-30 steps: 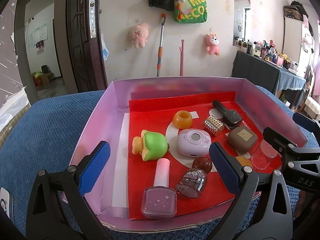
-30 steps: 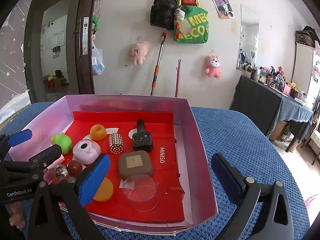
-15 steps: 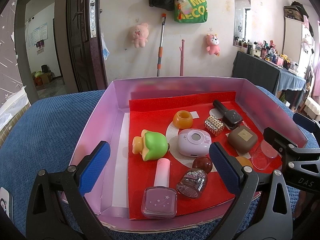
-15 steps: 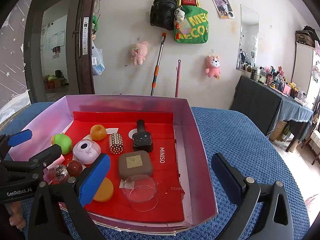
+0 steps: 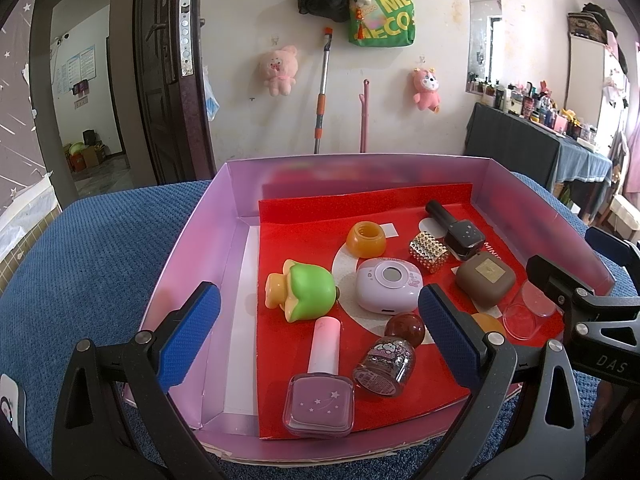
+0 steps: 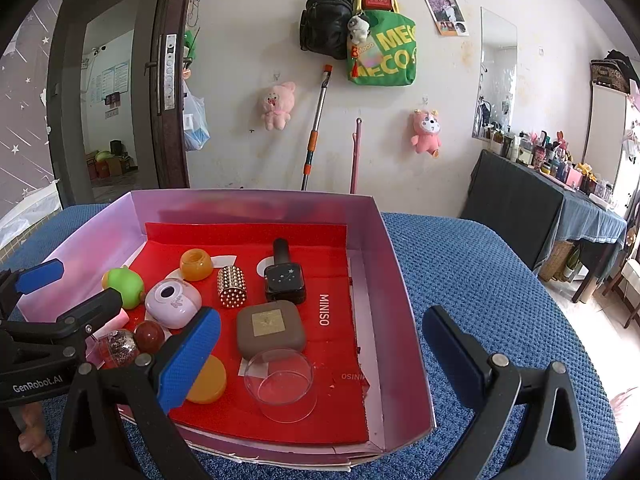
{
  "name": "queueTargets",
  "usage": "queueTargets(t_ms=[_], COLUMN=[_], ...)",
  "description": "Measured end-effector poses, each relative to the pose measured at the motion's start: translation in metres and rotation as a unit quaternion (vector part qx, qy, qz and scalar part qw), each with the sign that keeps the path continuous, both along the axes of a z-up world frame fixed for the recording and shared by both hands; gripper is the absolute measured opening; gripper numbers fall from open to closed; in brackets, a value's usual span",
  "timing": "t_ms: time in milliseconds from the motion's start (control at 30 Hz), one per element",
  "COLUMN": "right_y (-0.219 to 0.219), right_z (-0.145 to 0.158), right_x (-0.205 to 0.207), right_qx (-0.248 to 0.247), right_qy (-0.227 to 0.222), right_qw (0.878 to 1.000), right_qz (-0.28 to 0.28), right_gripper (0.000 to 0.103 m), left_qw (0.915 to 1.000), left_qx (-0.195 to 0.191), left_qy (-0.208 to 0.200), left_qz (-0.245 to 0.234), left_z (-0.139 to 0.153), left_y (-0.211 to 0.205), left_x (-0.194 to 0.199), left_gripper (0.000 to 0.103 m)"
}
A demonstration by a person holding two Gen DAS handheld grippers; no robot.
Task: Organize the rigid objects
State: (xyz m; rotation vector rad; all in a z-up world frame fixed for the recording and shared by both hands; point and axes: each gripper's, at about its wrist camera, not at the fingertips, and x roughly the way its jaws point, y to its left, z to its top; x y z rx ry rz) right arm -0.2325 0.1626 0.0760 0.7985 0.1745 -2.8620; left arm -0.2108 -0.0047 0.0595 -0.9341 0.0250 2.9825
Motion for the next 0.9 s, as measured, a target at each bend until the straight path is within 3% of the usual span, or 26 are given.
queueTargets(t_ms=[900], right_y=[0.0013], right_z=[-0.0022], right_x=[0.0000], right_qx=[-0.001], right_qy=[-0.004], right_qw=[1.000], right_qz=[0.000], right_gripper=[0.103], left_qw=[1.0000], left_qx=[0.001], left_qy=[0.000], left_qz=[0.001], left_z=[-0.0001], left_y=[-0.0001], left_x=[0.0003], left_gripper=[0.101])
